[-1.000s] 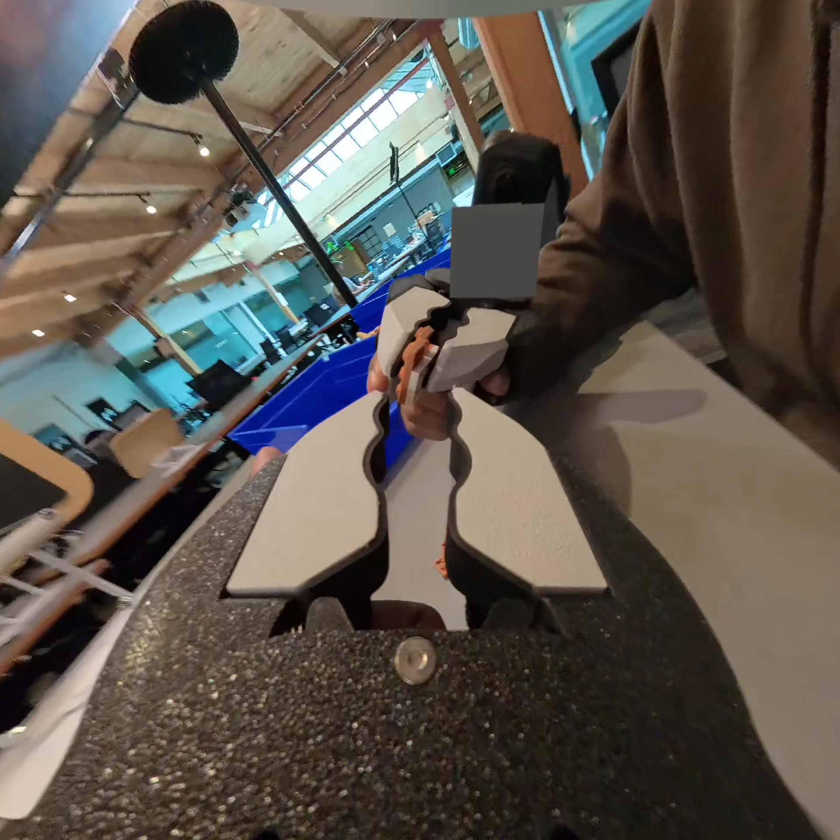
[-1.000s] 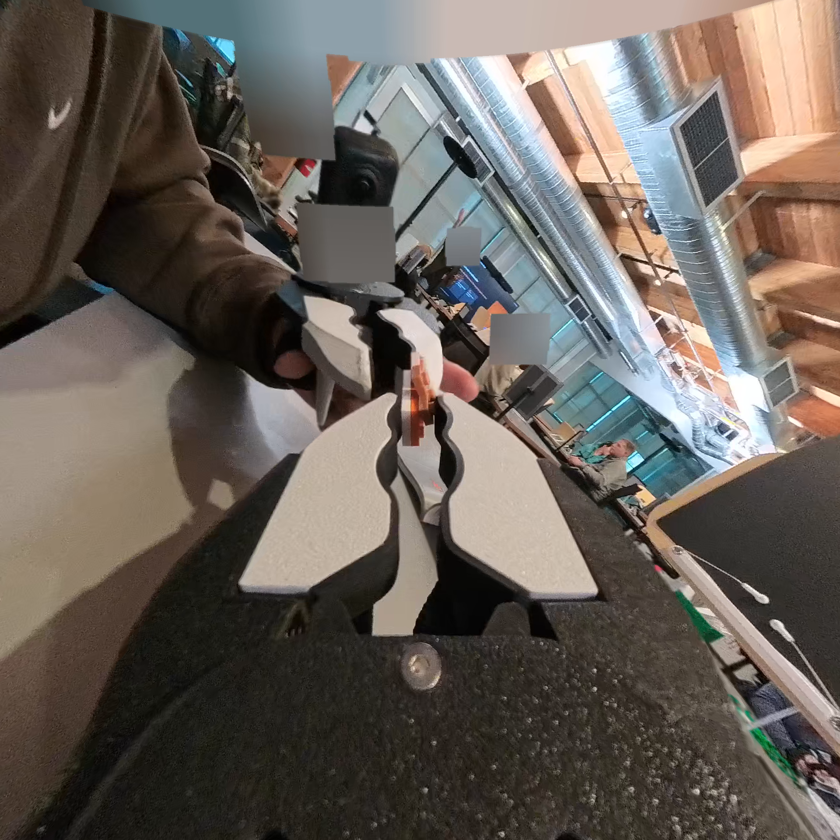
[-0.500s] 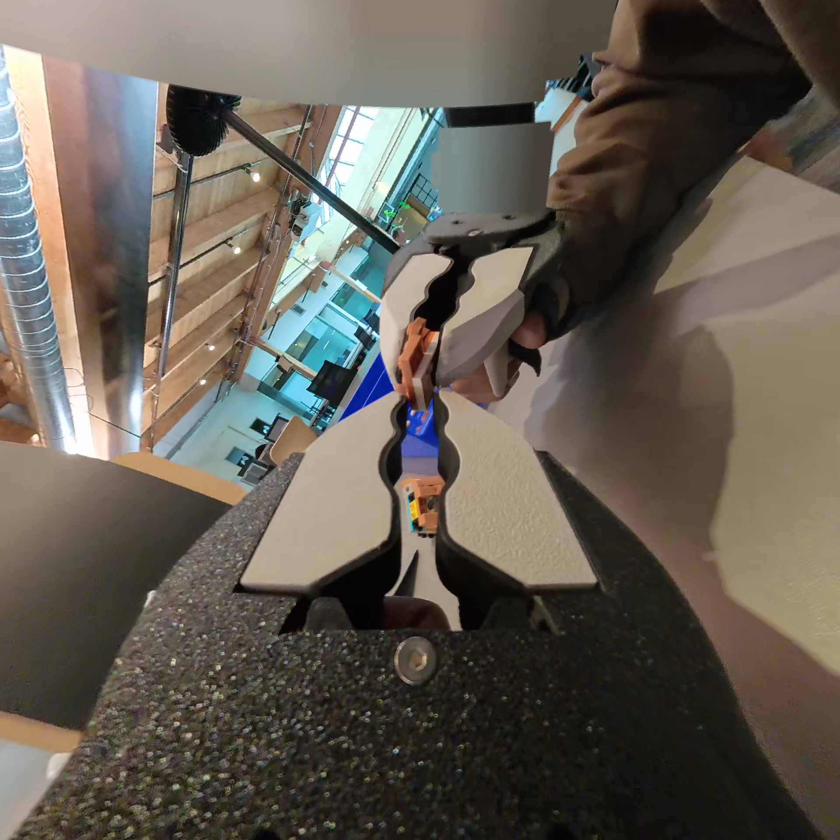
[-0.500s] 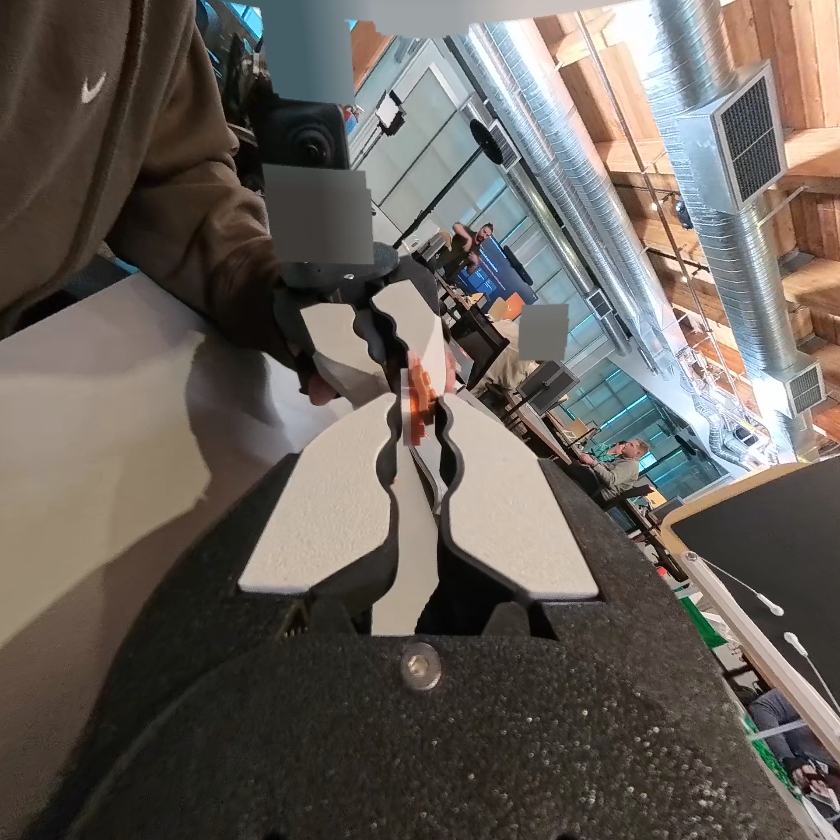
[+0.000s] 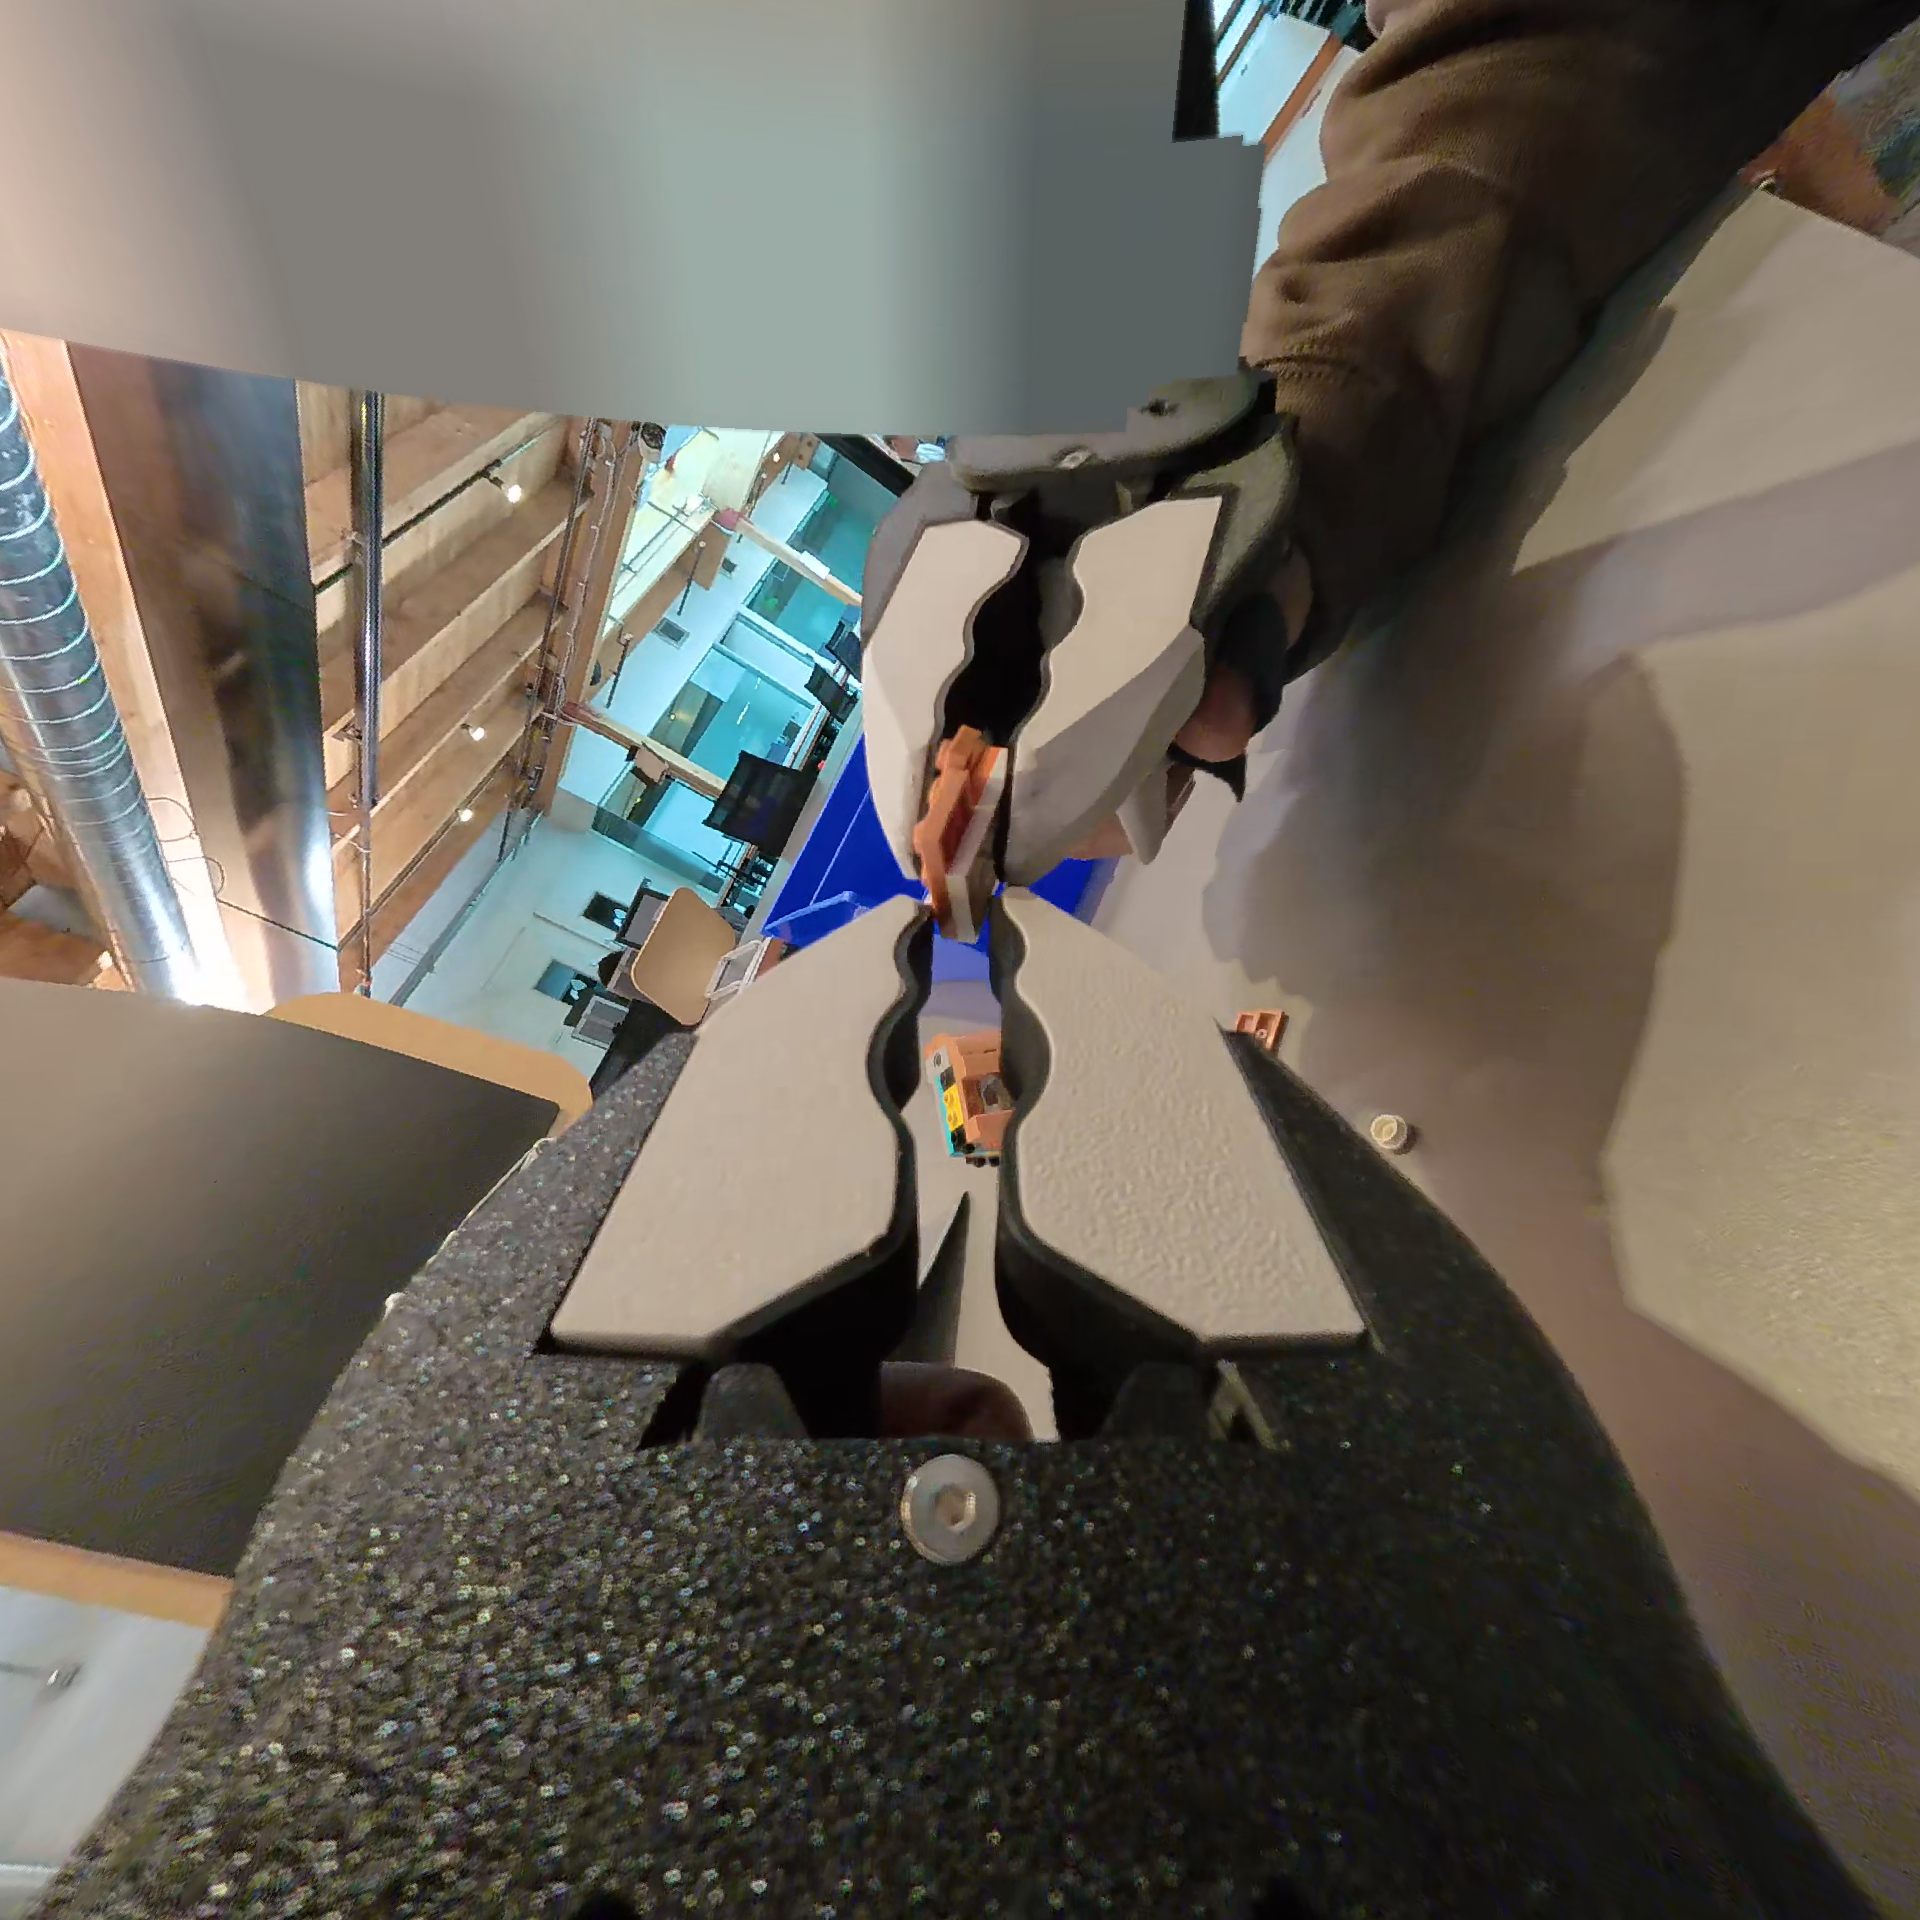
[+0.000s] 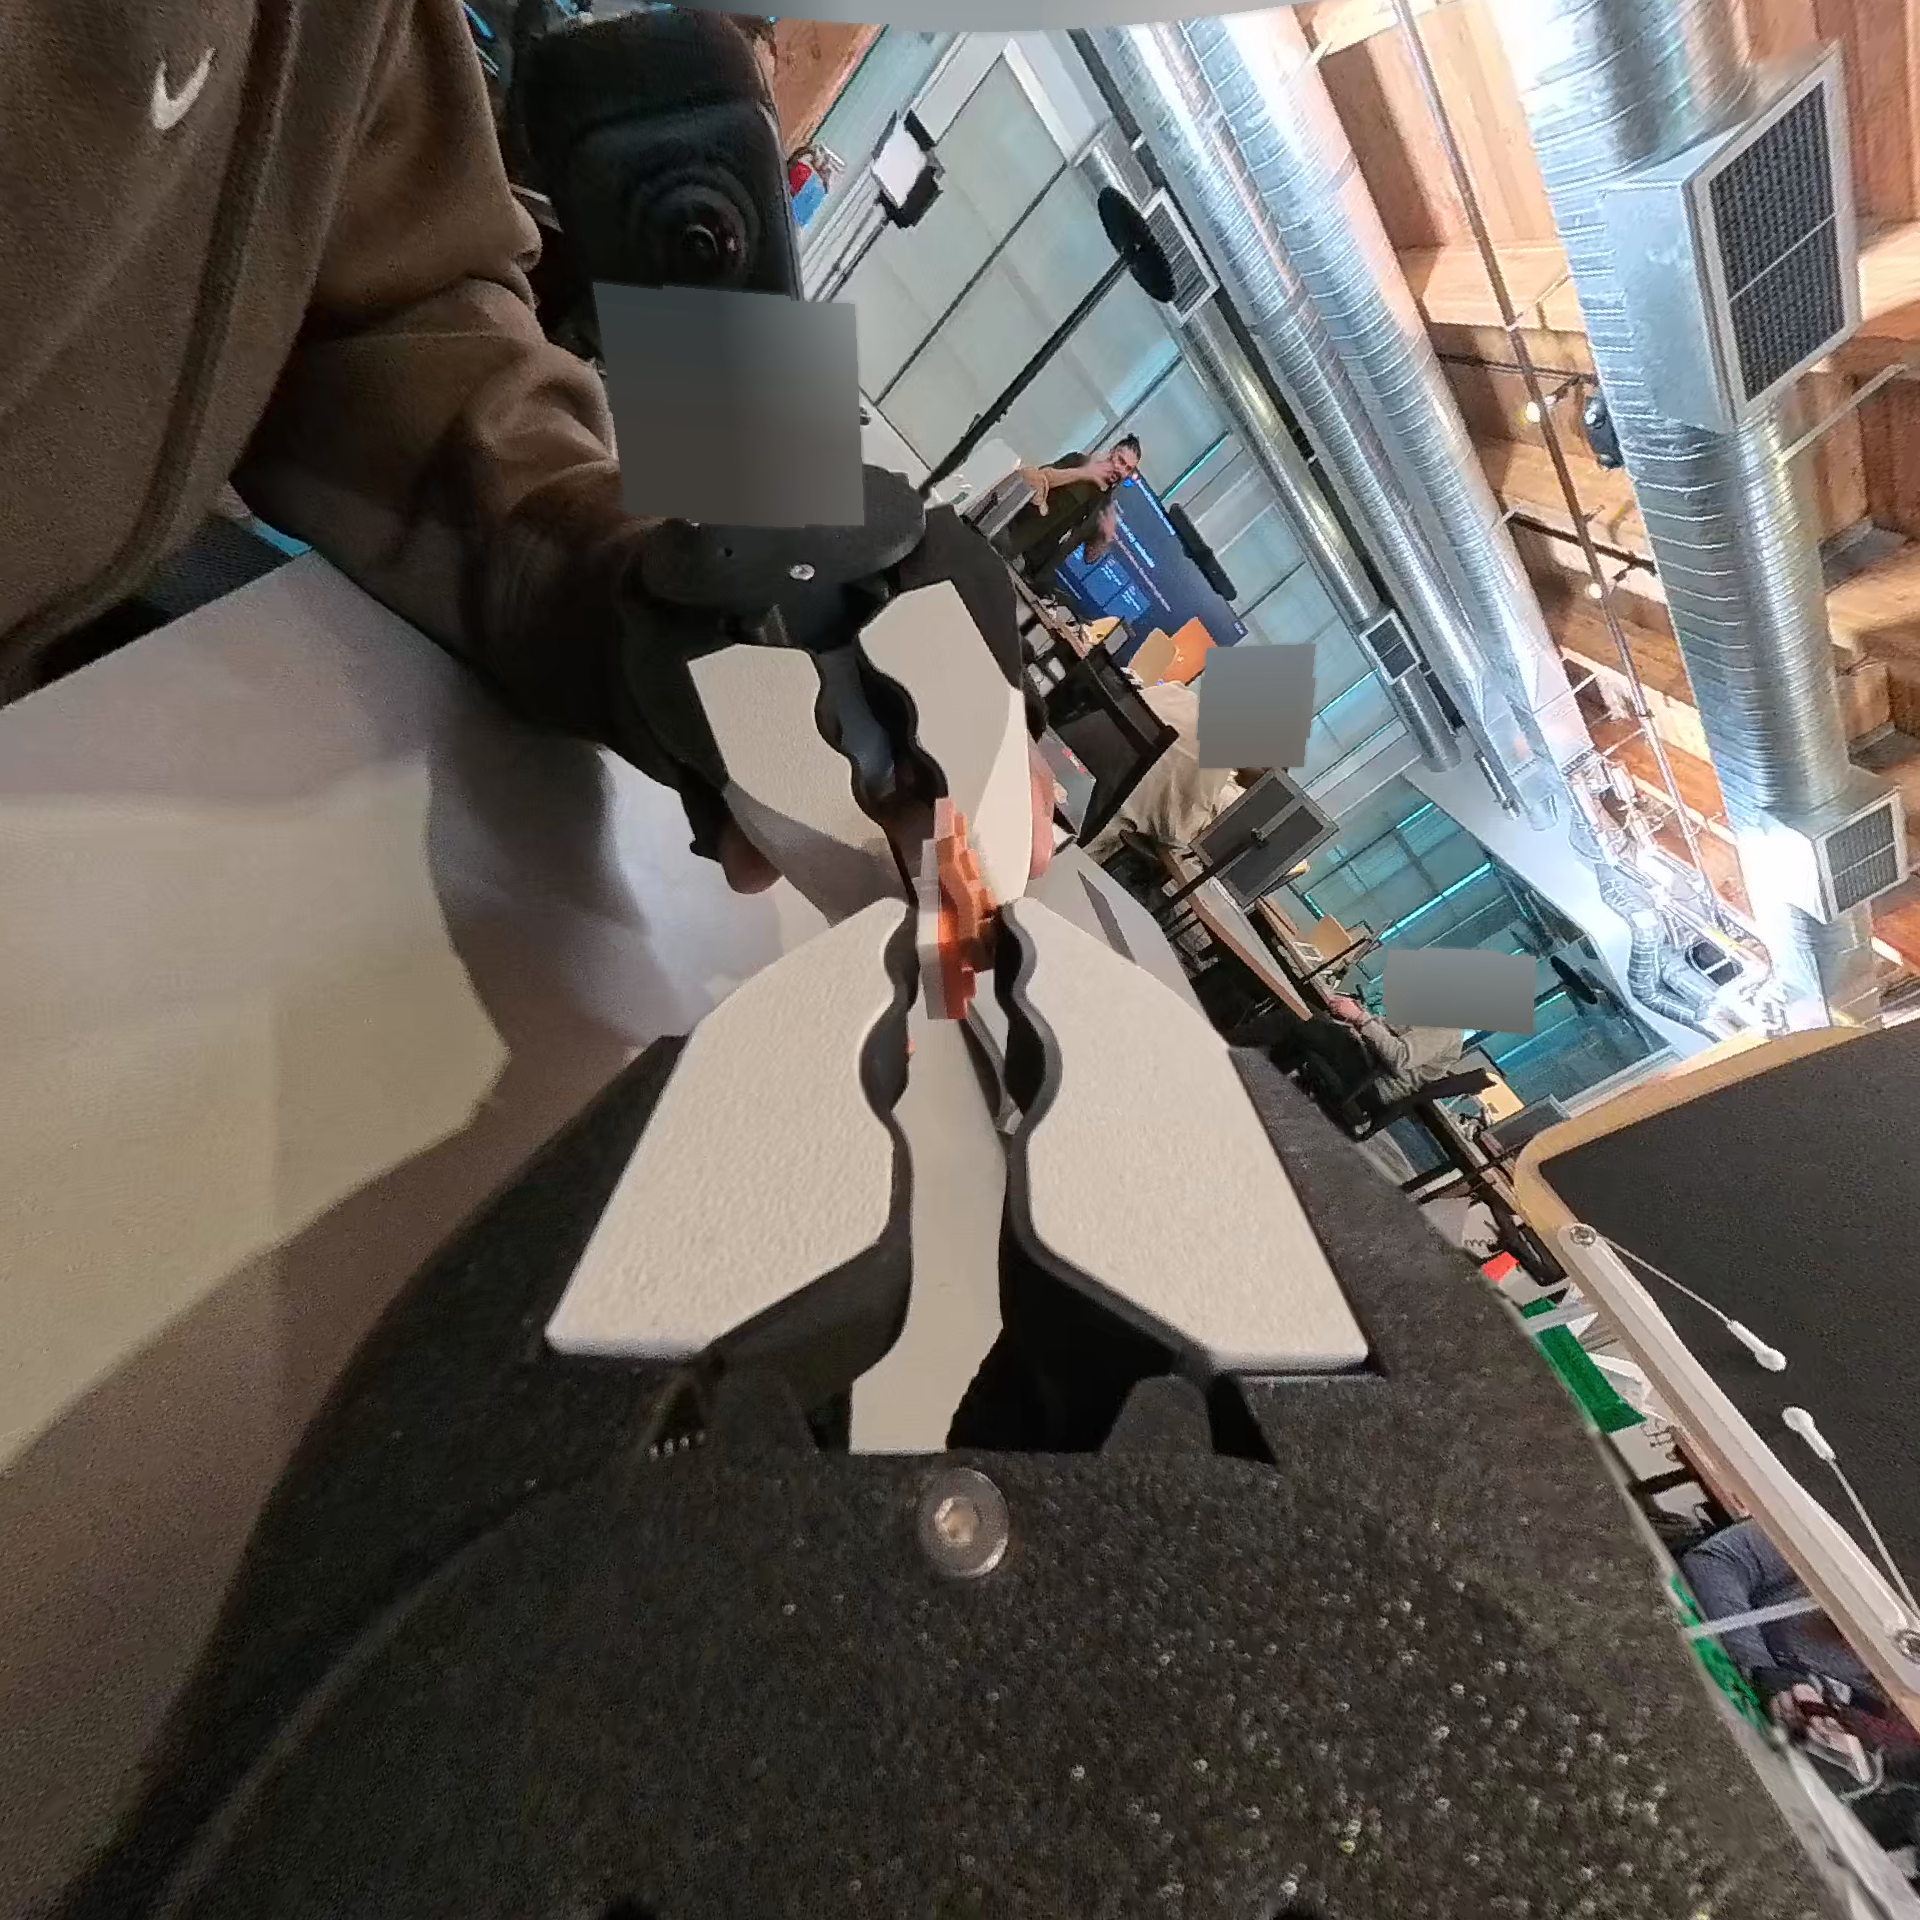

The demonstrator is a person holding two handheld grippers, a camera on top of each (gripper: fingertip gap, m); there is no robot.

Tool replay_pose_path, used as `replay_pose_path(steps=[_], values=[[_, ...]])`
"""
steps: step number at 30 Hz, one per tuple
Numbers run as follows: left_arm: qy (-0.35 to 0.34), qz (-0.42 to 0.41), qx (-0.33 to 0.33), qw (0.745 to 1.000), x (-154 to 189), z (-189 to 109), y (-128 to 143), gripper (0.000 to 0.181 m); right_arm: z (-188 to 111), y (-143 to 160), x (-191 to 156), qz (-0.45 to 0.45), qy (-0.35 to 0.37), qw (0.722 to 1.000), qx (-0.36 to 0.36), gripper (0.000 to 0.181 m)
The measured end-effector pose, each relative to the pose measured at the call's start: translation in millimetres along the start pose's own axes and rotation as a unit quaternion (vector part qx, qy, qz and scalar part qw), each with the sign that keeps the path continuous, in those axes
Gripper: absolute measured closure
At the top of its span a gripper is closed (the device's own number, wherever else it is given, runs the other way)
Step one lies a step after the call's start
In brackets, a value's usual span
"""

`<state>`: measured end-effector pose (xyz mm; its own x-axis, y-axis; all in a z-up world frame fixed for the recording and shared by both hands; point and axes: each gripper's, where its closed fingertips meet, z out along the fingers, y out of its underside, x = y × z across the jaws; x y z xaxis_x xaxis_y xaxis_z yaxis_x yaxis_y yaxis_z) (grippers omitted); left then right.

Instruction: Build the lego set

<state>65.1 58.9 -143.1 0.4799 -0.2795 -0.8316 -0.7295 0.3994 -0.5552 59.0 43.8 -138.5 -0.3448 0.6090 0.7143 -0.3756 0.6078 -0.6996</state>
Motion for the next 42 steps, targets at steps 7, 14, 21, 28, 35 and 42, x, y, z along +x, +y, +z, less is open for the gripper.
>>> replay_pose_path(steps=[7,14,21,28,35,42], values=[[-0.003,0.006,-0.008,1.000,0.5,-0.4,1.0,0.171,0.2,1.3,-1.2,0.009,-0.008,1.000,-0.007,0.168],[-0.016,0.017,0.003,1.000,-0.8,-0.8,2.9,0.169,1.2,3.2,1.8,0.045,-0.016,0.999,-0.013,0.168],[-0.017,0.040,0.027,0.999,-4.4,-8.0,-3.9,0.157,0.6,8.7,2.6,0.104,-0.040,0.993,-0.032,0.168],[0.025,0.019,0.032,0.999,0.0,-6.9,-15.3,0.155,4.0,29.0,0.6,0.074,-0.037,0.991,-0.108,0.168],[0.057,0.038,-0.023,0.997,15.1,1.5,-0.4,0.164,8.3,33.1,-9.0,0.030,-0.044,0.988,-0.144,0.168],[0.063,-0.009,-0.027,0.998,13.1,1.9,0.5,0.168,7.3,31.6,-6.2,0.025,-0.037,0.989,-0.143,0.168]])
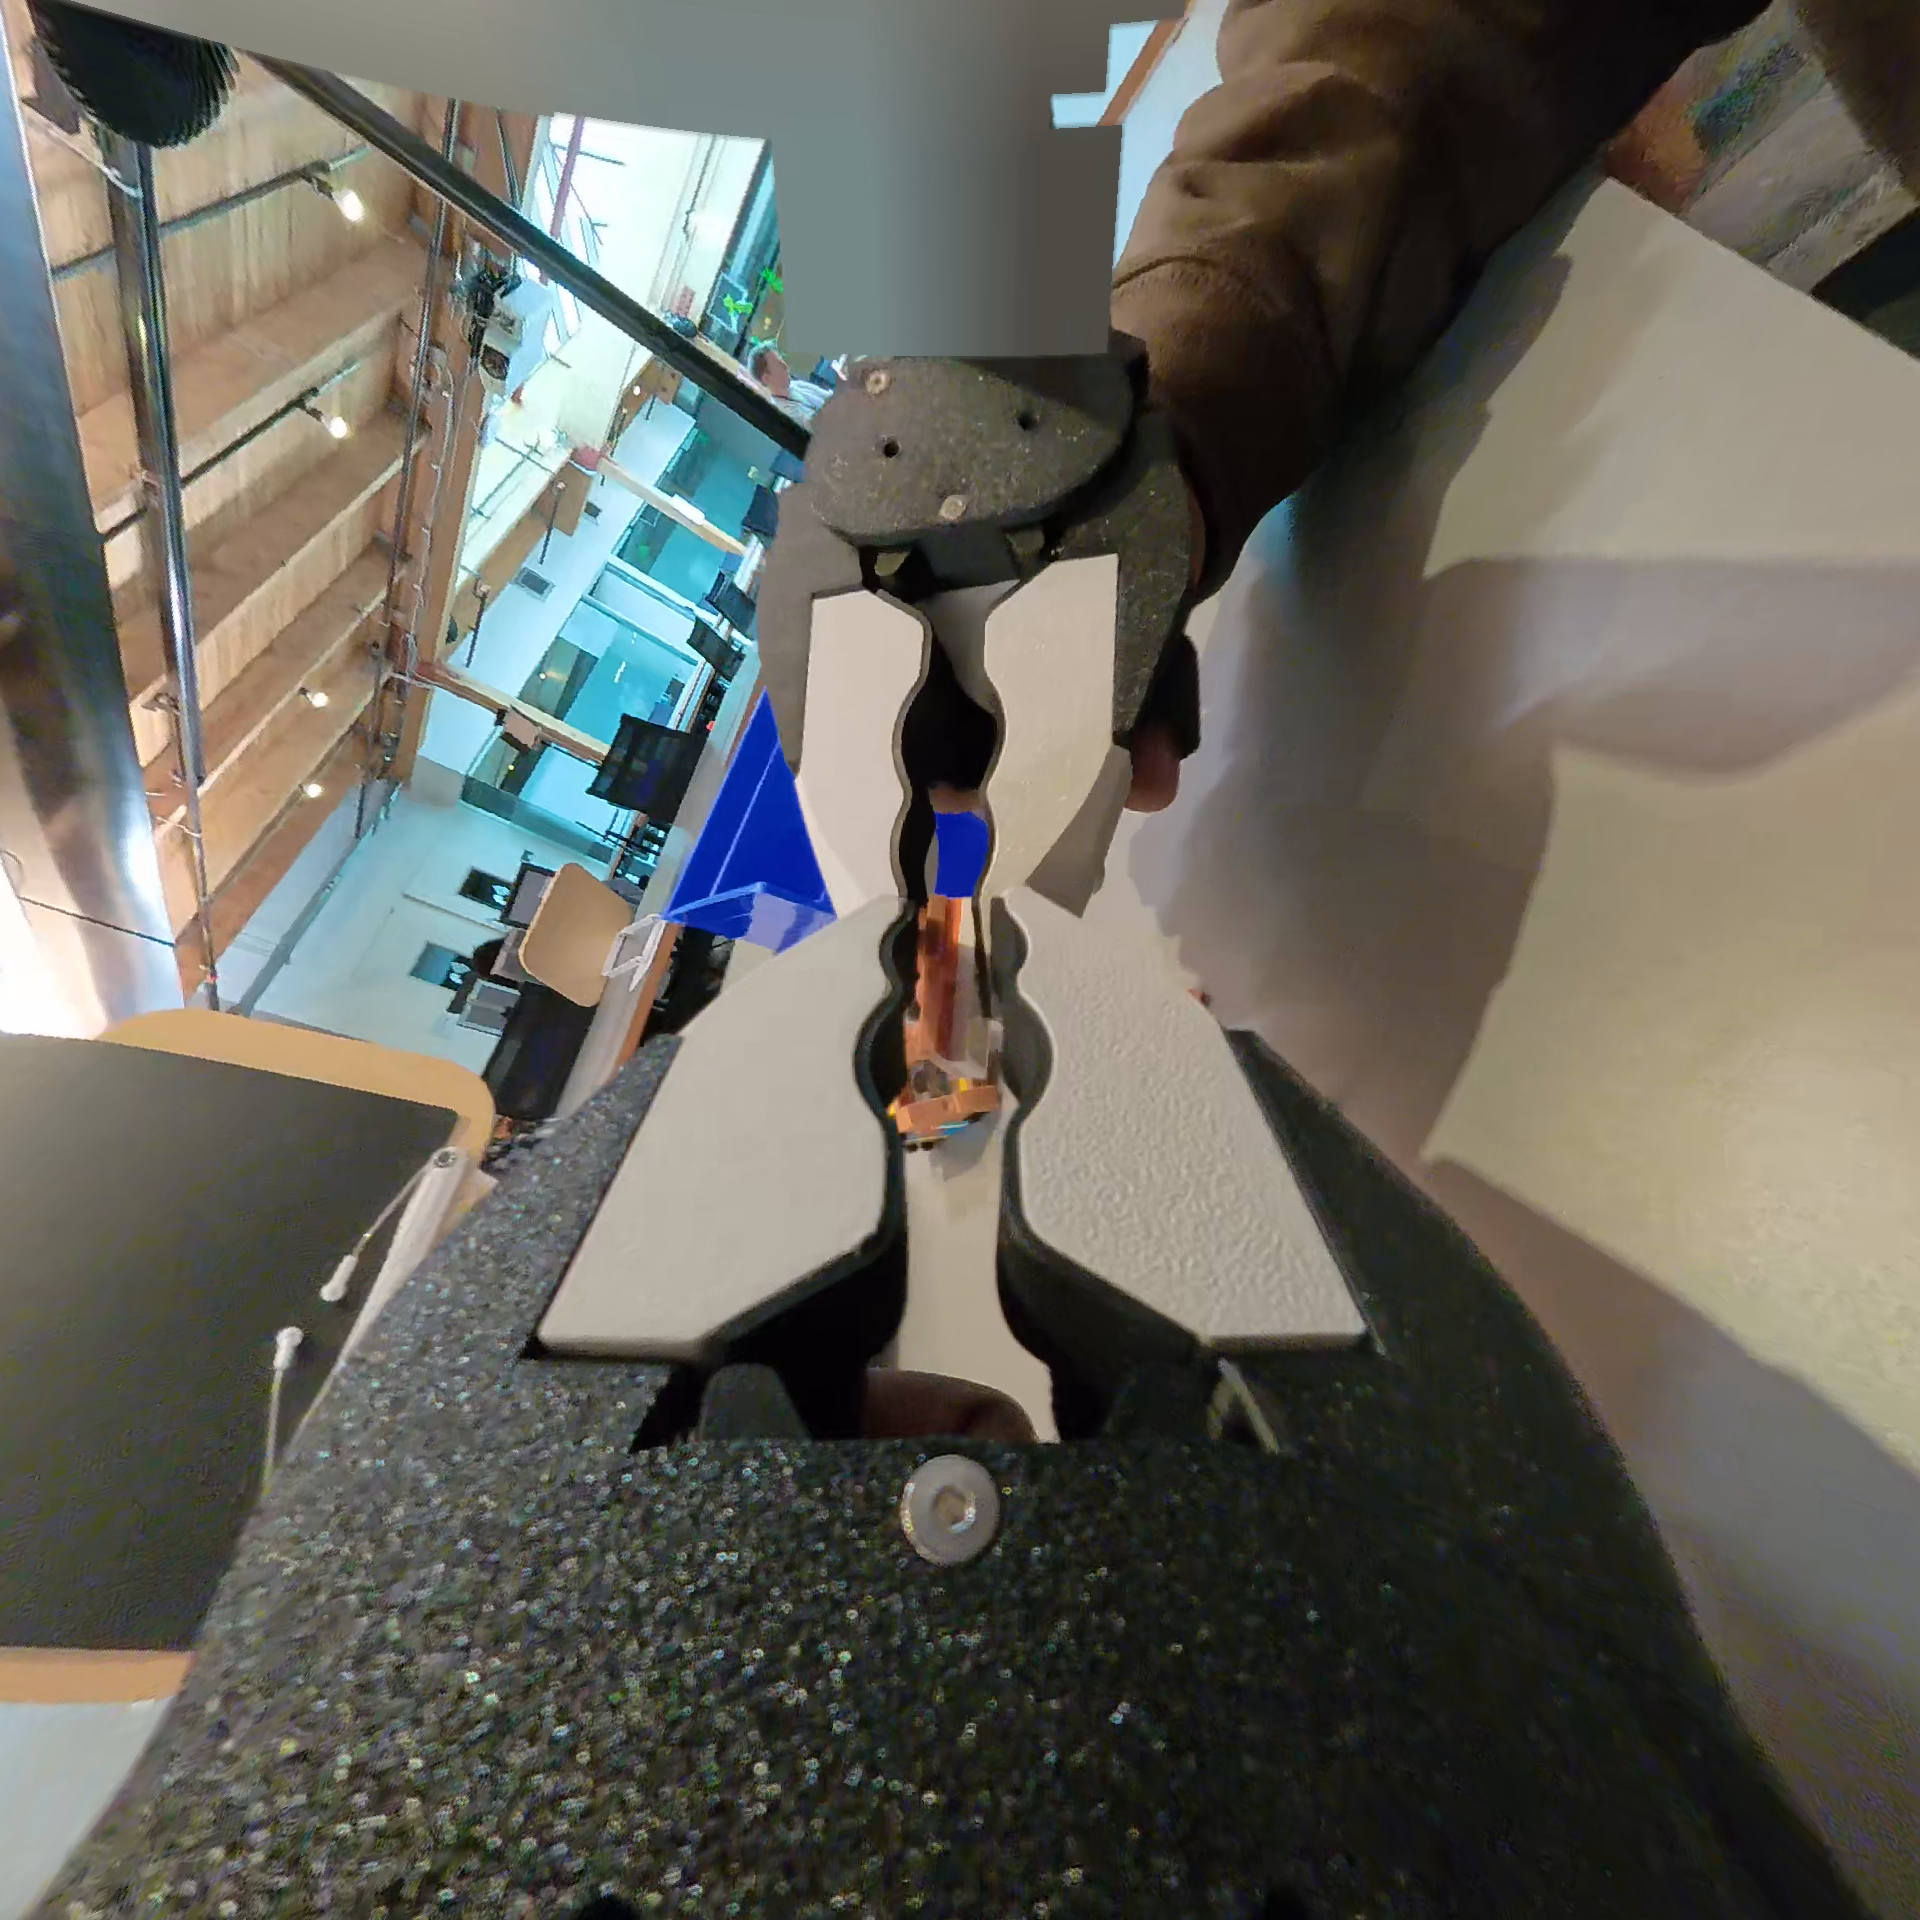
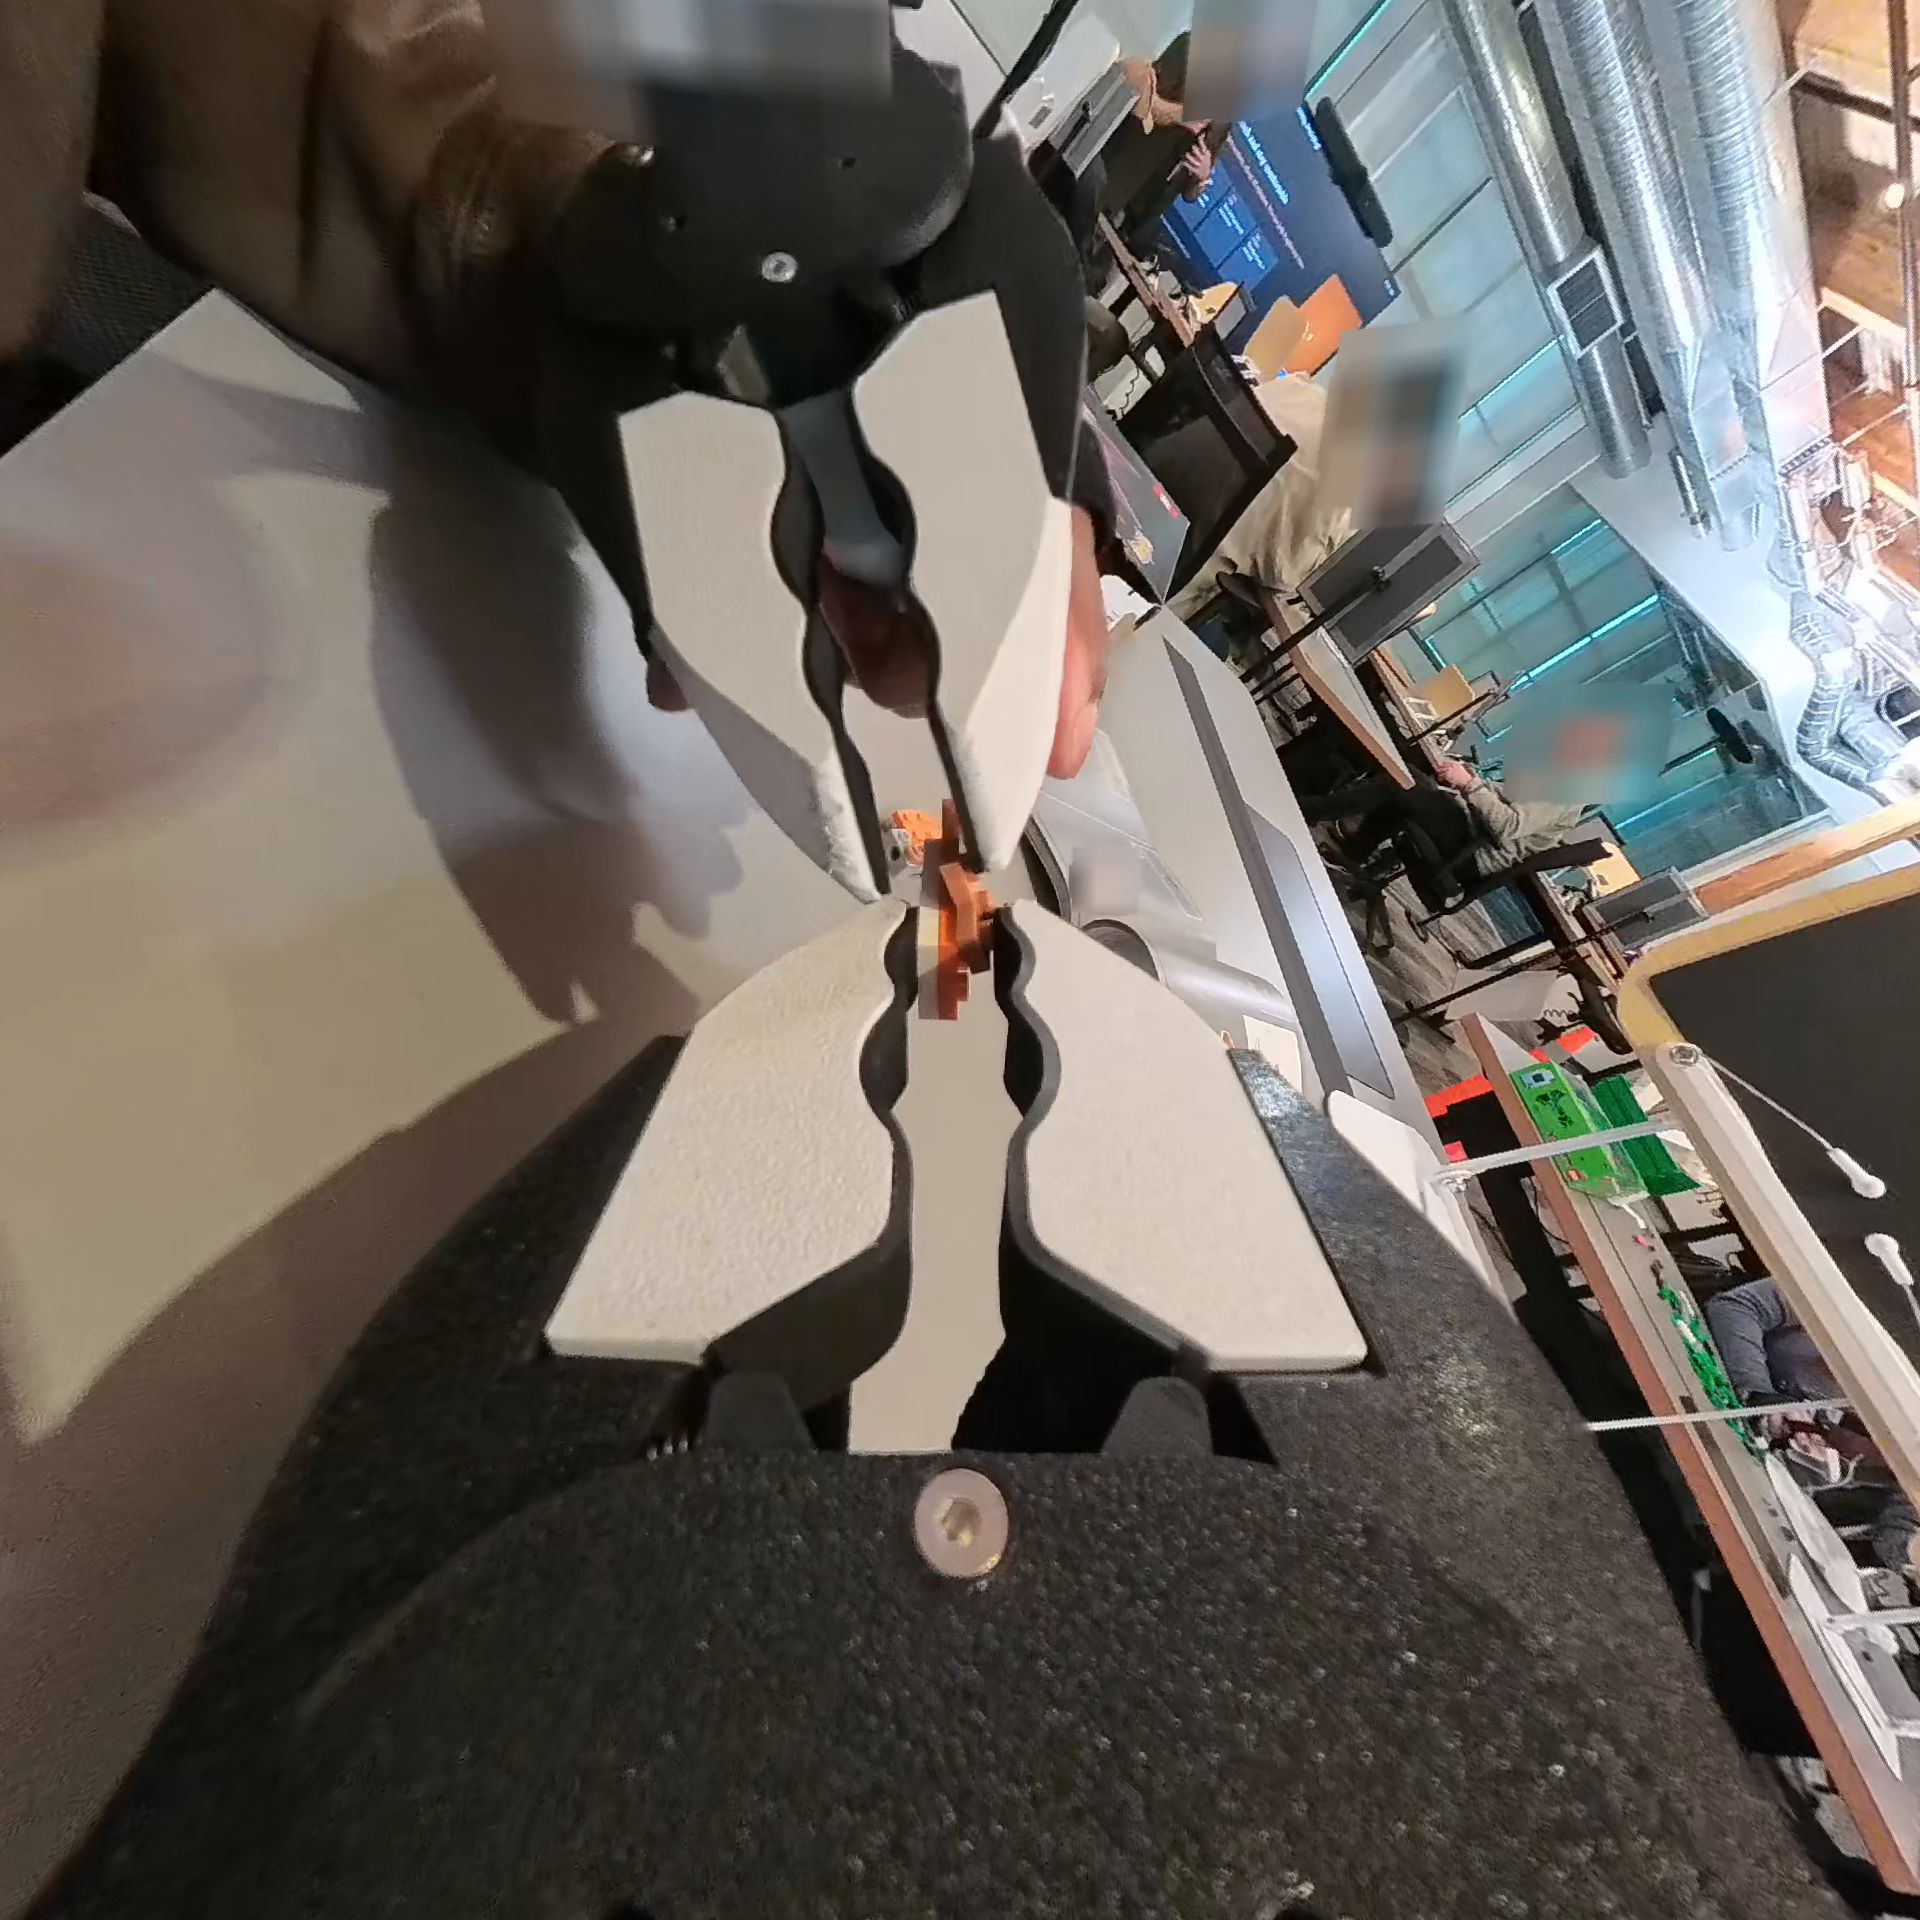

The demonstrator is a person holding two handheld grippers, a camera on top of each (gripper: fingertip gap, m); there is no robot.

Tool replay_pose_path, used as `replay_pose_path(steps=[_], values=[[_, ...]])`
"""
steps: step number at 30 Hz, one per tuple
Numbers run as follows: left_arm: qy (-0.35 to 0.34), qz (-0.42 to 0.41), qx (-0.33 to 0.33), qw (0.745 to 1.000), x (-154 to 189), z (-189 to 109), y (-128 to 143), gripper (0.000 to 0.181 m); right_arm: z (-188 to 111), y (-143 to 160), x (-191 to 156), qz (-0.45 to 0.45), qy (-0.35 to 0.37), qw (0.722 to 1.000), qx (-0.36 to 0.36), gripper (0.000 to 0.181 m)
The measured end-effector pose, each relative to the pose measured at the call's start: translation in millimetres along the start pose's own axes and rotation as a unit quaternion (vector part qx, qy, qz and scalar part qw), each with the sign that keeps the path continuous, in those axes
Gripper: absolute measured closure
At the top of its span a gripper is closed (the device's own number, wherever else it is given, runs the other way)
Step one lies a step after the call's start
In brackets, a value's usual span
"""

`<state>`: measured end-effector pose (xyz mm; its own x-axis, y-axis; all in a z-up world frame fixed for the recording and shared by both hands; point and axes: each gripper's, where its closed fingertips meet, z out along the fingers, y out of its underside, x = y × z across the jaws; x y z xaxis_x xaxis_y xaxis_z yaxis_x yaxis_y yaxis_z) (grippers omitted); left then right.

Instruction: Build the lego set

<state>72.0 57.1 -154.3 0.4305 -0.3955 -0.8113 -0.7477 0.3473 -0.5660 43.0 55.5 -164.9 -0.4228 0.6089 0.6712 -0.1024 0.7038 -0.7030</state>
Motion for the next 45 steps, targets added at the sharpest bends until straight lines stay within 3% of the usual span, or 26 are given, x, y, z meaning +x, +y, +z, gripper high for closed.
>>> replay_pose_path(steps=[5,9,11,13,17,23,25,30,45], values=[[0.027,-0.076,0.007,0.997,1.2,-0.2,1.3,0.169,0.7,2.1,-0.5,-0.017,0.006,1.000,-0.006,0.168],[0.026,-0.150,0.024,0.988,-7.0,-3.7,5.0,0.157,-2.1,-1.6,2.5,-0.013,0.012,1.000,0.006,0.168],[0.031,-0.227,0.034,0.973,-13.8,-6.4,10.5,0.151,-4.4,-3.2,5.7,-0.017,0.022,1.000,0.014,0.168],[0.053,-0.346,0.047,0.936,-19.6,-6.8,15.9,0.147,-6.7,-4.3,9.0,-0.026,0.034,0.999,0.020,0.168],[0.118,-0.536,0.103,0.829,-25.2,-7.6,14.5,0.143,-10.4,-8.1,13.8,-0.067,0.063,0.995,0.029,0.168],[0.183,-0.649,0.150,0.723,-20.3,-5.5,6.7,0.142,-13.5,-13.8,14.2,-0.144,0.100,0.984,0.037,0.168],[0.191,-0.669,0.160,0.700,-21.0,-4.6,5.7,0.142,-12.4,-13.4,12.2,-0.154,0.100,0.982,0.034,0.168],[0.203,-0.637,0.136,0.731,-8.8,-1.2,3.1,0.141,-12.6,-16.5,10.7,-0.156,0.098,0.982,0.042,0.168],[0.192,-0.602,0.171,0.756,-9.0,-2.3,-6.4,0.155,-12.4,-18.4,9.5,-0.168,0.104,0.979,0.044,0.168]])
